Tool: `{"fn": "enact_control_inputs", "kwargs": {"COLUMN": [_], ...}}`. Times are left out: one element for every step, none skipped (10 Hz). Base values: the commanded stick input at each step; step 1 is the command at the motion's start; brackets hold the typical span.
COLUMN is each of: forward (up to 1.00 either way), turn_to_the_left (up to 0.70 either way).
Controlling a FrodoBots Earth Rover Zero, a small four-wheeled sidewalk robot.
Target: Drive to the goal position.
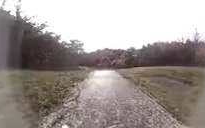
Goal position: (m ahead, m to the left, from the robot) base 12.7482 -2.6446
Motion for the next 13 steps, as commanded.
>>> {"fn": "enact_control_inputs", "kwargs": {"forward": [1.0, 1.0, 1.0, 1.0, 1.0, 1.0, 1.0, 1.0, 1.0, 1.0, 1.0, 1.0, 1.0], "turn_to_the_left": [0.0, 0.0, 0.0, 0.0, -0.05, -0.15, -0.26, -0.36, -0.33, -0.3, -0.26, -0.22, -0.18]}}
